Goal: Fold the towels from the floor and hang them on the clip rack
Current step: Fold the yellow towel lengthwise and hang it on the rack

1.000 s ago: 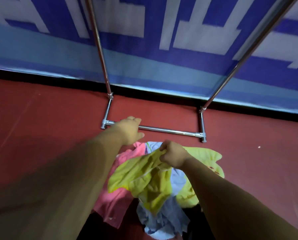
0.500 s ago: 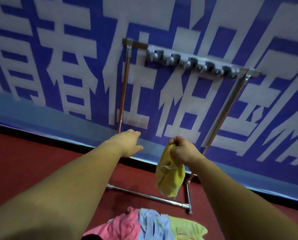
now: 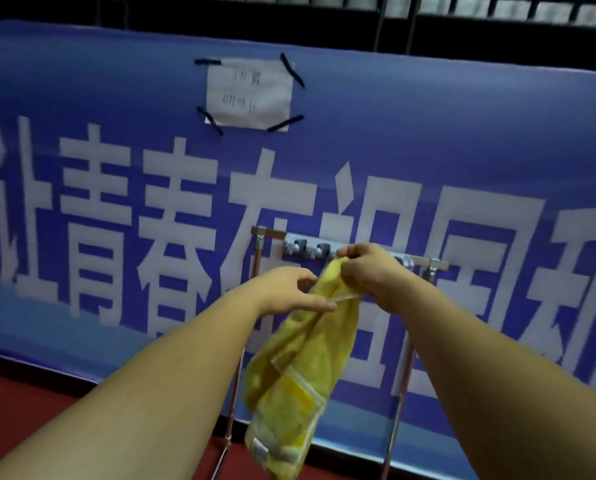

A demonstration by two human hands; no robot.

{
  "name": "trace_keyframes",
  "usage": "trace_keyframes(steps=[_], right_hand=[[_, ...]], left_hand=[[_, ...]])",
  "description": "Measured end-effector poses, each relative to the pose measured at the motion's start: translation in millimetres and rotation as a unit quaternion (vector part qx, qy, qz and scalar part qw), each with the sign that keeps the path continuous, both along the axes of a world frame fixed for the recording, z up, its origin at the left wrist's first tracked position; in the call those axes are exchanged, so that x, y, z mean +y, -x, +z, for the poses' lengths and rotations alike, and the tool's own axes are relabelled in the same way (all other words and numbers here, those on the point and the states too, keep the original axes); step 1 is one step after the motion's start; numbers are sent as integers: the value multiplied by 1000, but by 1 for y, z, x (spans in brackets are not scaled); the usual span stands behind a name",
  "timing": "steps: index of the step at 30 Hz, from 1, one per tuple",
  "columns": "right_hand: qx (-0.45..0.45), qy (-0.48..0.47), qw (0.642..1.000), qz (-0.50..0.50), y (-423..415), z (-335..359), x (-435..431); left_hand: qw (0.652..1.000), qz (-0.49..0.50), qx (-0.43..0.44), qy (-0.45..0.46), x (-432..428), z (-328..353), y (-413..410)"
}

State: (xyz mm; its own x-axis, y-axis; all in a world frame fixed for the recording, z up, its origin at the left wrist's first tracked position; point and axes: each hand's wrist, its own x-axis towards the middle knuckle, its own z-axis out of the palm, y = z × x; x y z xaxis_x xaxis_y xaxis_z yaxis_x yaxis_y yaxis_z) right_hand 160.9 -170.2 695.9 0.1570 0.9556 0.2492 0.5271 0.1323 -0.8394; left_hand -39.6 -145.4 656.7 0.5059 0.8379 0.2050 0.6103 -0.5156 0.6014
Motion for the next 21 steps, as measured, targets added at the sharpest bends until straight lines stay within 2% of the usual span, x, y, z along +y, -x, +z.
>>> trace_keyframes(steps=[3,5,10,12,14,18,21], right_hand=[[44,1,999,27,-7,41,-21],[30,16,999,36,-17,59,-30],[-100,28,994,34,-38,77,-41],[-166,-6,986,8,-39,77,-45],[-187,-60,980,-45,-40,77,-40],[-137,-105,977,-126,-56,84,-35],[-51,-86,993,-57,-61,88,-39]], left_hand=[[999,-15,-9,-32,-3,32,-27],[998,-6,-13,-61,1,52,-43],[997,10,-9,-80,12,105,-64],[995,12,-7,-96,17,128,-71],[993,15,-1,-116,21,146,-79],[983,27,40,-176,20,173,-94],[978,32,64,-195,22,177,-96]])
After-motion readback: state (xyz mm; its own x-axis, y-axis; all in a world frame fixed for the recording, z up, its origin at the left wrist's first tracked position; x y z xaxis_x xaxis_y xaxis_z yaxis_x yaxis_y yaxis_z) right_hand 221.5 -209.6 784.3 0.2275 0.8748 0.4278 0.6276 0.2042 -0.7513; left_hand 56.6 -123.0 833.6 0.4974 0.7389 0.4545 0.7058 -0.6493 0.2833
